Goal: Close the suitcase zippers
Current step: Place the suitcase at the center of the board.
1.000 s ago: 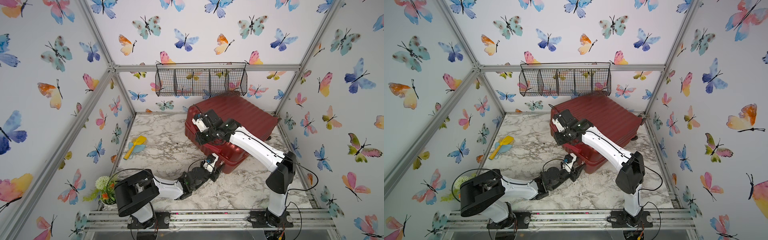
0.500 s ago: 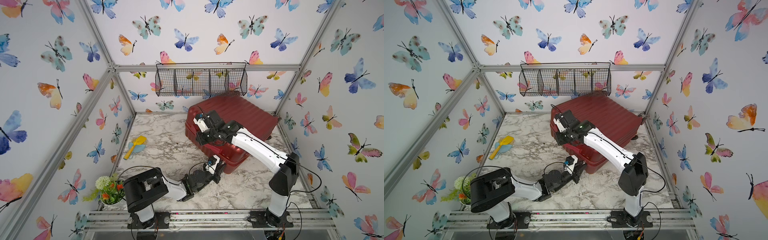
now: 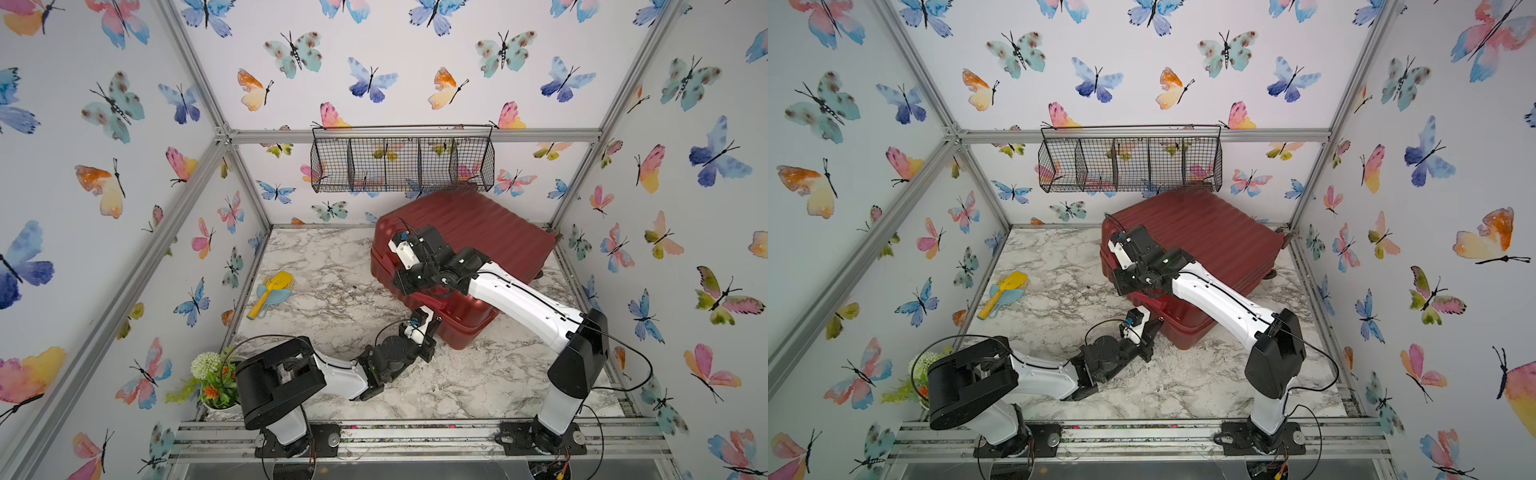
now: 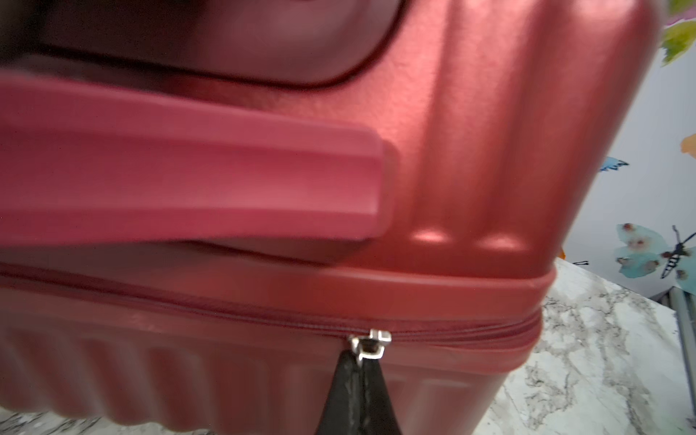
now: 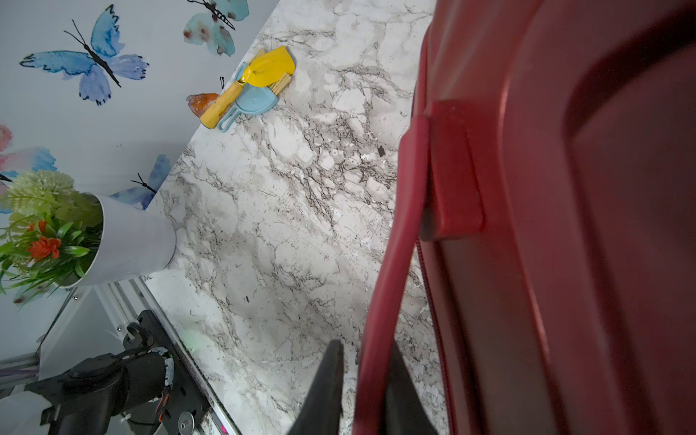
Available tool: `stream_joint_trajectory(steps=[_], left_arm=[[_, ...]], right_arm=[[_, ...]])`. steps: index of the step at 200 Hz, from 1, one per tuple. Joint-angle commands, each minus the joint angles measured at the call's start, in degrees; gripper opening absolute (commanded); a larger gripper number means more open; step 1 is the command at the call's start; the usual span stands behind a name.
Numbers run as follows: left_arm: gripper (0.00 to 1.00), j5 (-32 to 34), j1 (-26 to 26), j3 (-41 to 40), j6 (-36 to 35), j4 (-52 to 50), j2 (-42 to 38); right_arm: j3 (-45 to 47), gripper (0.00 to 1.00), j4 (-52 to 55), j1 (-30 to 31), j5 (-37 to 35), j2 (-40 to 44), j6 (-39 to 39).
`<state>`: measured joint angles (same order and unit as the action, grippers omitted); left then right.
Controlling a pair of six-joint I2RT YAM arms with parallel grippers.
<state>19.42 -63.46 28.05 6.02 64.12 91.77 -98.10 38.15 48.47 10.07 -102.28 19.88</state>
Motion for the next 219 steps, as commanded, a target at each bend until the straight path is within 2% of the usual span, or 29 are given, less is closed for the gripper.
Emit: stream_joint_trajectory(steps=[1, 32, 87, 125, 161, 183, 215, 219], left_arm=[[0.0, 8.1, 2.1, -1.5, -2.6, -2.2, -1.4], [0.0, 7.3, 6.9, -4.6, -2.9, -1.5, -3.8], [0.0, -0.1, 23.3, -7.4, 1.8, -7.4, -10.2], [0.0, -4.6, 33.2, -4.2, 5.4, -10.7, -7.7], [0.0, -8.7, 38.0, 0.1, 6.7, -13.7, -4.8], [0.0, -10.2, 38.6, -0.4, 6.6, -13.1, -5.0], [0.0, -13.0, 38.6, -3.8, 7.8, -15.4, -11.5], [0.0, -13.3, 38.6, -4.2, 8.0, -16.1, -12.6]], right_arm=[[2.1, 0.02, -3.9, -0.6, 36.6, 0.9, 18.7], [2.6, 0.03, 0.6, -1.1, 36.4, 2.1, 14.7], [9.9, 0.03, 10.7, -1.4, 33.4, 6.0, 3.5], [18.9, 0.03, 14.7, -1.4, 33.6, 10.1, -4.0], [28.3, 0.03, 18.3, -1.3, 24.8, 15.3, -7.0], [31.4, 0.03, 19.7, -1.0, 18.7, 17.3, -7.5], [34.1, 0.02, 21.6, 0.1, 11.1, 20.0, -8.3], [34.1, 0.05, 21.7, 0.2, 9.9, 20.5, -8.1]])
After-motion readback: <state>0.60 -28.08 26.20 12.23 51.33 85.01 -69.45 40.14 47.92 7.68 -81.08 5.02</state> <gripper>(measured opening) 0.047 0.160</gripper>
